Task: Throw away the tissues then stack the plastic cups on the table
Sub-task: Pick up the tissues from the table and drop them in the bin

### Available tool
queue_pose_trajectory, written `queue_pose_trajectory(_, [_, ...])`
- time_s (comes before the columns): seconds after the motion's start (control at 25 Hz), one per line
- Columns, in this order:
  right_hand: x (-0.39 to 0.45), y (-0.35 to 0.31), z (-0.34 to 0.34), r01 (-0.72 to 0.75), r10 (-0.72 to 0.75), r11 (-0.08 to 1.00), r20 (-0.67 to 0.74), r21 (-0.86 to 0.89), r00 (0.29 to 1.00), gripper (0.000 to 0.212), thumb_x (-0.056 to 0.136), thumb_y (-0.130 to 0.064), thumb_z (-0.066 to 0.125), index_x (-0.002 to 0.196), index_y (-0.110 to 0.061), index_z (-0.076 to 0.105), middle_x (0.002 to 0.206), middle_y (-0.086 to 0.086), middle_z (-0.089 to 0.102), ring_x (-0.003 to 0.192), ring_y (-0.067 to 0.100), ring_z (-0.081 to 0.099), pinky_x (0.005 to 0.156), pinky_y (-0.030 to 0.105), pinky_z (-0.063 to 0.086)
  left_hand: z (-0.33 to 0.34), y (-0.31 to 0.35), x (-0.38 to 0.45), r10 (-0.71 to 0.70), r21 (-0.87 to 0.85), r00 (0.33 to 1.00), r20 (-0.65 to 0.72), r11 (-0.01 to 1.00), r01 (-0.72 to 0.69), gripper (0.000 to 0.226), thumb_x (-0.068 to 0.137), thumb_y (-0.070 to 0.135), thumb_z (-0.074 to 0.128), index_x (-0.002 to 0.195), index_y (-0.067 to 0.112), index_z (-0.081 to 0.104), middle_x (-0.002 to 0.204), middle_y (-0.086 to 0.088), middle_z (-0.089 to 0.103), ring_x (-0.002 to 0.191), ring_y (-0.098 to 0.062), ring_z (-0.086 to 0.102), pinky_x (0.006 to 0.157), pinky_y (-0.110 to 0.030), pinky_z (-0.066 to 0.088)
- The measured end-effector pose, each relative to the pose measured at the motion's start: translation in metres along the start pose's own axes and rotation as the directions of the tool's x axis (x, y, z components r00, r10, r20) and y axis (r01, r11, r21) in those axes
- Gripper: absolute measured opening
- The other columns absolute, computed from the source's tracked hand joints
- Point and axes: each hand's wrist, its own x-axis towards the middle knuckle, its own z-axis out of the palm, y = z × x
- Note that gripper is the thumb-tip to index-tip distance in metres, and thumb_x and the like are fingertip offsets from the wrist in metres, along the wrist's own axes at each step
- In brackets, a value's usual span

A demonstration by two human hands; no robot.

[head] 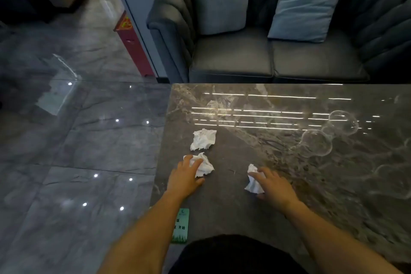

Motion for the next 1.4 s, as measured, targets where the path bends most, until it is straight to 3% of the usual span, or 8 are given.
queue_pose_trajectory(0.2, [0.003,-0.01,0.012,-0.038,0.034,0.997,-0.066,-0.065,0.997,0.038,0.092,-0.033,0.059,0.128,-0.03,0.047,0.131,0.0,0.048,0.113,0.022,0.049,0.084,0.03,0.046,0.009,-0.003,0.009,0.001,0.112,0.999,0.032,0.994,-0.005,0.047,0.093,0.042,0.055,0.138,0.032,0.043,0.14,-0.004,0.039,0.122,-0.027,0.043,0.092,-0.041,0.047])
queue_pose_trajectory(0.28, [0.0,-0.018,0.015,-0.049,0.048,0.999,-0.114,-0.011,0.992,0.023,0.095,-0.032,0.053,0.118,-0.028,0.053,0.117,-0.003,0.053,0.104,0.018,0.053,0.071,0.024,0.037,0.01,-0.006,0.012,0.026,0.119,0.999,0.021,0.992,-0.028,0.036,0.096,0.034,0.052,0.131,0.028,0.048,0.131,-0.005,0.045,0.114,-0.026,0.046,0.085,-0.038,0.047])
queue_pose_trajectory(0.4, [-0.001,-0.028,0.011,-0.128,0.131,0.991,-0.098,0.033,0.987,0.008,0.094,-0.031,0.052,0.101,-0.029,0.056,0.107,-0.003,0.057,0.094,0.018,0.057,0.065,0.027,0.037,0.008,-0.015,0.017,0.069,0.083,0.998,0.016,0.994,-0.07,0.022,0.096,0.02,0.051,0.117,0.019,0.056,0.12,-0.006,0.049,0.106,-0.025,0.05,0.078,-0.034,0.046])
queue_pose_trajectory(0.6, [0.009,-0.04,-0.003,-0.255,0.265,0.958,-0.071,0.129,0.962,0.012,0.085,-0.033,0.062,0.096,-0.029,0.06,0.106,-0.003,0.065,0.097,0.02,0.059,0.076,0.034,0.048,-0.011,-0.028,0.024,0.1,-0.076,0.995,-0.004,0.992,-0.1,0.013,0.095,0.017,0.049,0.104,0.019,0.057,0.112,-0.004,0.056,0.095,-0.026,0.057,0.066,-0.031,0.035])
queue_pose_trajectory(0.76, [0.025,-0.043,-0.029,-0.232,0.245,0.968,-0.144,0.1,0.959,0.018,0.083,-0.039,0.066,0.099,-0.032,0.062,0.107,-0.005,0.063,0.103,0.017,0.054,0.076,0.031,0.044,-0.039,-0.026,0.048,0.094,-0.252,0.995,-0.042,0.962,-0.102,0.039,0.091,0.017,0.056,0.129,0.026,0.051,0.124,-0.005,0.058,0.112,-0.026,0.054,0.082,-0.039,0.047])
queue_pose_trajectory(0.88, [0.05,-0.047,-0.057,-0.162,0.172,0.985,-0.179,0.067,0.969,0.019,0.084,-0.037,0.068,0.102,-0.032,0.065,0.114,-0.003,0.058,0.109,0.021,0.051,0.08,0.031,0.042,-0.054,-0.017,0.07,0.114,-0.211,0.993,-0.036,0.97,-0.119,0.059,0.09,0.018,0.06,0.144,0.029,0.04,0.131,-0.009,0.058,0.118,-0.03,0.051,0.091,-0.044,0.048])
queue_pose_trajectory(1.12, [0.12,-0.051,-0.114,-0.02,0.009,0.998,-0.167,-0.067,0.986,0.021,0.081,-0.038,0.072,0.101,-0.032,0.067,0.148,-0.002,0.035,0.135,0.026,0.027,0.101,0.041,0.036,-0.054,-0.003,0.106,-0.003,-0.106,0.995,0.1,0.994,0.014,0.069,0.092,0.028,0.056,0.151,0.04,0.022,0.137,-0.018,0.049,0.121,-0.036,0.05,0.099,-0.045,0.043])
queue_pose_trajectory(1.4, [0.217,-0.053,-0.144,0.109,-0.112,0.99,-0.025,-0.086,0.993,0.017,0.078,-0.041,0.073,0.094,-0.038,0.067,0.162,-0.008,0.005,0.147,0.027,-0.004,0.114,0.052,0.018,-0.042,0.0,0.126,-0.103,-0.042,0.986,0.134,0.993,0.109,0.068,0.09,0.033,0.059,0.149,0.039,0.025,0.137,-0.017,0.051,0.124,-0.036,0.045,0.102,-0.047,0.035])
